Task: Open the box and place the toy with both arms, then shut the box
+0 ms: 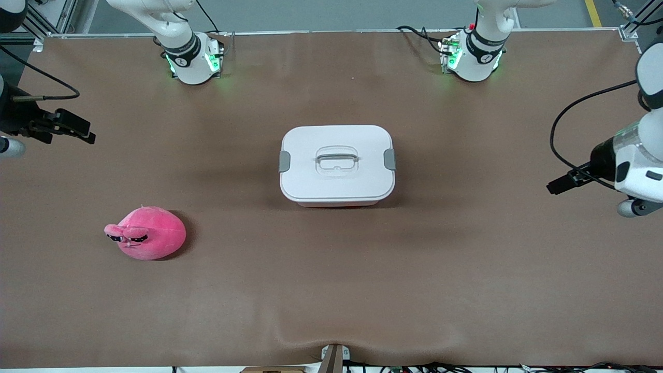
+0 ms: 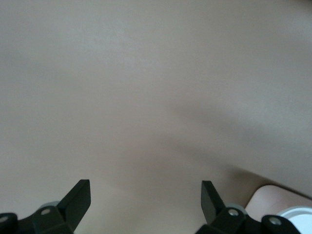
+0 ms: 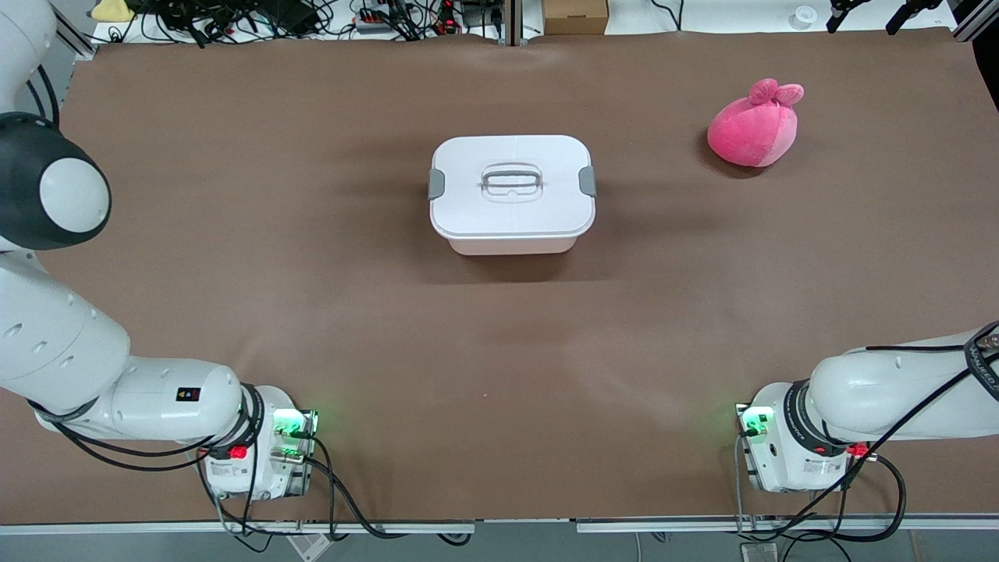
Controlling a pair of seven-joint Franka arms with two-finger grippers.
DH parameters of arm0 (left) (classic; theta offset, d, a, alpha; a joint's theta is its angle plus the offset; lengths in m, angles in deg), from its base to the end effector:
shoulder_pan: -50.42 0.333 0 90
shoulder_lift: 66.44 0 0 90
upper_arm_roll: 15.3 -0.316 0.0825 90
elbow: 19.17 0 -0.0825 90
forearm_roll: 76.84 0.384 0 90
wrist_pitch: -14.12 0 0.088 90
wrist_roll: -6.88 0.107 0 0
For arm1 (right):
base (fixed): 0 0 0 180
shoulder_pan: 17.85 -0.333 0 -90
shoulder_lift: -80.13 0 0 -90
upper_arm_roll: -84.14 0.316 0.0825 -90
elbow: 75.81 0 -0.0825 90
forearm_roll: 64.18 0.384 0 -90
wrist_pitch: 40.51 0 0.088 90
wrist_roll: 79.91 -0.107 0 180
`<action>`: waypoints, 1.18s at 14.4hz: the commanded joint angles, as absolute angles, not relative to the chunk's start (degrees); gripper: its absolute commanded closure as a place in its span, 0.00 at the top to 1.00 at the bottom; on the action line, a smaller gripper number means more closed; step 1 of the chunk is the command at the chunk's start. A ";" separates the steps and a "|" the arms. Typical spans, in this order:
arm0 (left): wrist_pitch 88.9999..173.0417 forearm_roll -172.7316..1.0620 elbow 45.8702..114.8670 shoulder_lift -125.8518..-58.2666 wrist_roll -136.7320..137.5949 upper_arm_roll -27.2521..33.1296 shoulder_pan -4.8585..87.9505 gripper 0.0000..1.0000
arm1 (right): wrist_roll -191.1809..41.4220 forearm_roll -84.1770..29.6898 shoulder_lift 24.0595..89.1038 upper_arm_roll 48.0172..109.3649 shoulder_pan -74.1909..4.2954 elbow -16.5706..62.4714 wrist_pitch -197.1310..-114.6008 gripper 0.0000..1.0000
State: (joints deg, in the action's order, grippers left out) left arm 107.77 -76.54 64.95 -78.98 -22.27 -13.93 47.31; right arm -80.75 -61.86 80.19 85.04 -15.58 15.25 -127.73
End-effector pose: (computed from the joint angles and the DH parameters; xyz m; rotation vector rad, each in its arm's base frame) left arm 0.6206 -0.0466 0.5495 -3.0533 -0.6676 0.0785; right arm 0.5483 -0.0086 0.6124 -3.0986 0.0588 0.1020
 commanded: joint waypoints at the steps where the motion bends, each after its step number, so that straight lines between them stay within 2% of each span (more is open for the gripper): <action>1: 107.99 -76.23 63.36 -79.88 -27.38 -13.98 45.33 1.00 | -80.79 -61.01 80.05 85.28 -14.95 15.60 -128.40 1.00; 13: 109.39 -76.49 63.36 -82.17 -55.07 -13.98 33.91 1.00 | -73.42 -61.36 72.94 85.20 -14.77 18.32 -139.37 1.00; 17: 110.44 -76.49 63.36 -83.14 -61.04 -13.98 31.00 1.00 | -72.18 -61.54 72.05 85.19 -14.60 17.88 -140.35 1.00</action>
